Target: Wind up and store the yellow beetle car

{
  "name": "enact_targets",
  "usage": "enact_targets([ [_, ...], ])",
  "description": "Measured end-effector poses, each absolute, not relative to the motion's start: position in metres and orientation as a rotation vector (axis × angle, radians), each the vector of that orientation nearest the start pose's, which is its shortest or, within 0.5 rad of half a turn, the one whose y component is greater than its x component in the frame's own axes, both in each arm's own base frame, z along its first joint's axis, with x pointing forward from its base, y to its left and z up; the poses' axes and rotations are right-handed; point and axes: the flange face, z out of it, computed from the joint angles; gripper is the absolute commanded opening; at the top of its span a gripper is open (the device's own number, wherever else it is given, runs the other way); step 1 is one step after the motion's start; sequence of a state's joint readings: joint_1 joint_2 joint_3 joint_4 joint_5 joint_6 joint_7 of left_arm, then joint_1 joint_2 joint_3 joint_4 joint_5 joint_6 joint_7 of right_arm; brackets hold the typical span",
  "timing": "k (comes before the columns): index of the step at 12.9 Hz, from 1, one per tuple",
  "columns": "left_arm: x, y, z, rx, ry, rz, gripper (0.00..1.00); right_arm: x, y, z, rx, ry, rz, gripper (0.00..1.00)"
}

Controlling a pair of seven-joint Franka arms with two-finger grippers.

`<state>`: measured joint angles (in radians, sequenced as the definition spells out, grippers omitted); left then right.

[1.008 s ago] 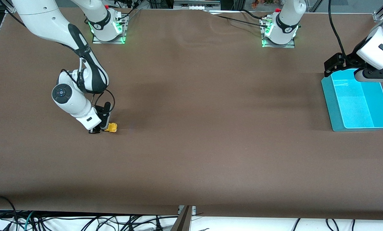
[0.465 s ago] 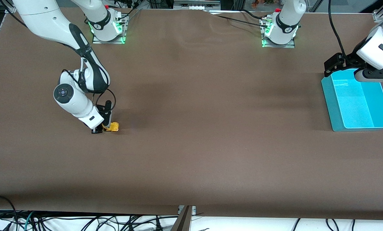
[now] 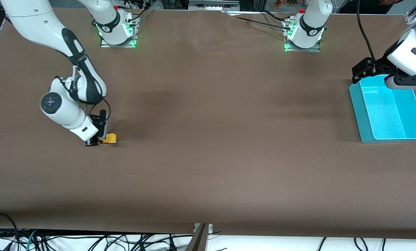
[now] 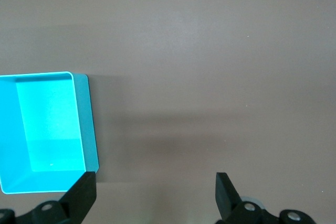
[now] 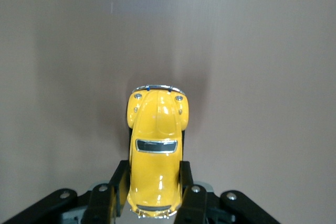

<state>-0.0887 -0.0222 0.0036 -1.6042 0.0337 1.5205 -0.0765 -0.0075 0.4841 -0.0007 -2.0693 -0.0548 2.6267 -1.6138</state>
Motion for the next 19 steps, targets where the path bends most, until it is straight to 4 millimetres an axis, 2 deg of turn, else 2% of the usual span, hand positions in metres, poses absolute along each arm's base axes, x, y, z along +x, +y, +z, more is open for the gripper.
enact_targets([
  [3, 0.540, -0.042, 0.617, -3.102, 0.012, 0.091, 1.00, 0.596, -0.060, 0.200, 2.056, 2.259, 0.047, 0.21],
  [4, 0.540, -0.042, 0.617, -3.102, 0.012, 0.091, 1.00, 0.595, -0.074, 0.200, 2.048, 2.258, 0.049, 0.22],
  [5, 0.540, -0.042, 0.617, -3.102, 0.012, 0.091, 1.00, 0.594, -0.083, 0.200, 2.045, 2.256, 0.052, 0.22],
  [7, 0.540, -0.042, 0.617, -3.102, 0.012, 0.091, 1.00, 0.594, -0.085, 0.200, 2.042, 2.257, 0.053, 0.25],
  [8, 0.540, -0.042, 0.617, -3.102, 0.012, 0.091, 1.00, 0.594, -0.085, 0.200, 2.042, 2.258, 0.053, 0.48],
  [9, 0.540, -0.042, 0.617, -3.102, 0.012, 0.091, 1.00, 0.594, -0.085, 0.200, 2.042, 2.258, 0.053, 0.97],
  [10, 0.540, -0.042, 0.617, -3.102, 0.012, 0.091, 1.00, 0.594, -0.084, 0.198, 2.042, 2.261, 0.052, 1.00],
  [14, 0.540, -0.042, 0.617, -3.102, 0.012, 0.091, 1.00, 0.594, -0.079, 0.188, 2.041, 2.276, 0.049, 1.00],
  [19, 0.540, -0.042, 0.617, -3.102, 0.012, 0.091, 1.00, 0.604, -0.076, 0.196, 2.029, 2.278, 0.060, 1.00],
])
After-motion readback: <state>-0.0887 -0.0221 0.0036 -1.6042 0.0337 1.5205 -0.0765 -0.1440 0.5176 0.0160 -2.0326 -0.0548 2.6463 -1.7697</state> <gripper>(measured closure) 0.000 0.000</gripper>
